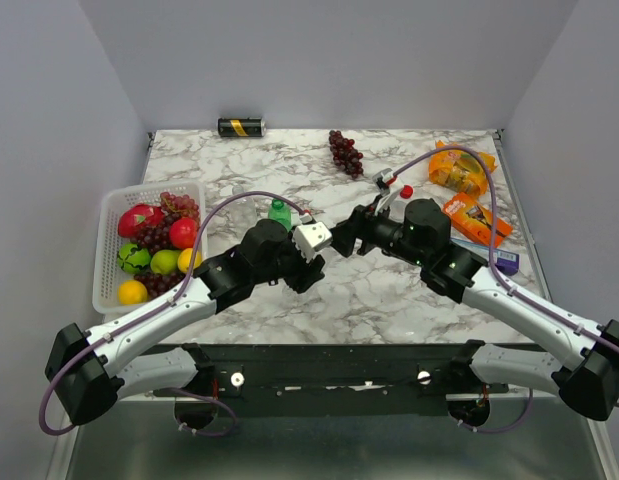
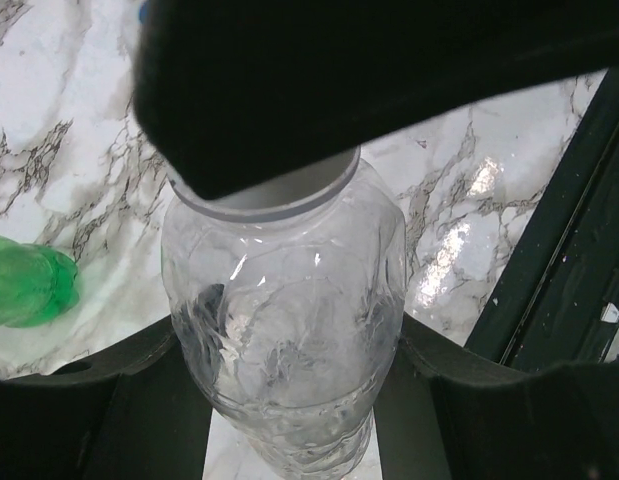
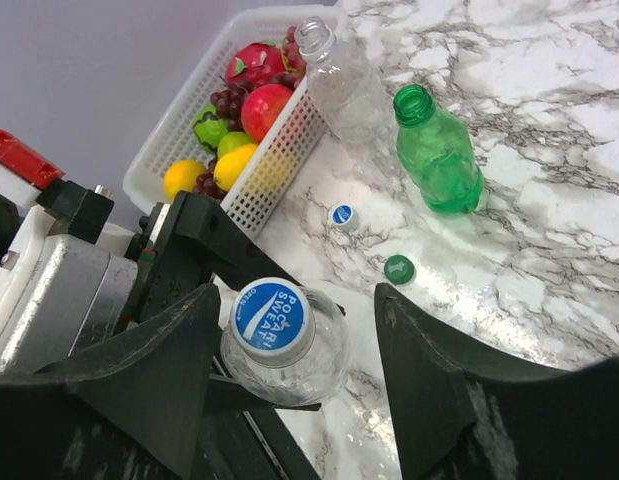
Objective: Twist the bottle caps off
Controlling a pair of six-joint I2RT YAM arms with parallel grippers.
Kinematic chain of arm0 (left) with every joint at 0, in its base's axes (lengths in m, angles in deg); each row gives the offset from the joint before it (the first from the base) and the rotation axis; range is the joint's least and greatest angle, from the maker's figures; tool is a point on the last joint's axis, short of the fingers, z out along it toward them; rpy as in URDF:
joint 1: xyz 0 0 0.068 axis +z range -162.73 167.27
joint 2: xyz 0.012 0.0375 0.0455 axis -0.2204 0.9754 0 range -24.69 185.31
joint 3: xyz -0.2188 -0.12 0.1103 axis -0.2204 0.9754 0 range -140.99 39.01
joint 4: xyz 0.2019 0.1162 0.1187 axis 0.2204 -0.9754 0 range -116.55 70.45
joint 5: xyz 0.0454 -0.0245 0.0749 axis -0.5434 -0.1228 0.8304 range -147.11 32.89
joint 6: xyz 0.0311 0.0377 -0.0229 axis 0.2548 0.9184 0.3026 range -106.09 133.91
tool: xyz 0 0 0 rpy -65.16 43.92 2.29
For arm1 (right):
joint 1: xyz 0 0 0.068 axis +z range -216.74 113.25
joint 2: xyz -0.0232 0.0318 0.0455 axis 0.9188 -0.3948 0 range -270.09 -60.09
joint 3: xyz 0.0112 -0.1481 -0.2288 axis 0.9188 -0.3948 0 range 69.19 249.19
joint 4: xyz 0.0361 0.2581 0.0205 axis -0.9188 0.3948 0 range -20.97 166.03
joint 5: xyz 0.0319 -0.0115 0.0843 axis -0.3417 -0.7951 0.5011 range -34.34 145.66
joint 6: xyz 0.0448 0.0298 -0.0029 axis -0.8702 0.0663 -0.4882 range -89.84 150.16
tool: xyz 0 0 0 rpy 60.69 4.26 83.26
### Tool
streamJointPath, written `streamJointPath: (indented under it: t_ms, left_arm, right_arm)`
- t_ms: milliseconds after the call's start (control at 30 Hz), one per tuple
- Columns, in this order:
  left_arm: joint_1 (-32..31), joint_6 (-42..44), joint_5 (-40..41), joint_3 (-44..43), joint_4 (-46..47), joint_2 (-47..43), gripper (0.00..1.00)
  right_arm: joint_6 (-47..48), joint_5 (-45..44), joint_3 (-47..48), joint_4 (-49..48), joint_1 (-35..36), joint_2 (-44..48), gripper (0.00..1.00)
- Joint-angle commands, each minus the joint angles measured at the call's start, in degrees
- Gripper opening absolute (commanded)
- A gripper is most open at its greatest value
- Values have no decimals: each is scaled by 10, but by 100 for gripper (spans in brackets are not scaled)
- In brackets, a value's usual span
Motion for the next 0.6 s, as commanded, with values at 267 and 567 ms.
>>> streamJointPath:
  t_ms: [267, 567]
  left_arm:
    - [-4, -6, 22, -8, 13, -5, 31]
    - [-4, -2, 6, -7, 16, -14, 31]
  right_arm:
    - [-20, 53, -1, -58, 6, -19, 55]
    - [-8, 80, -8, -62, 5, -15, 24]
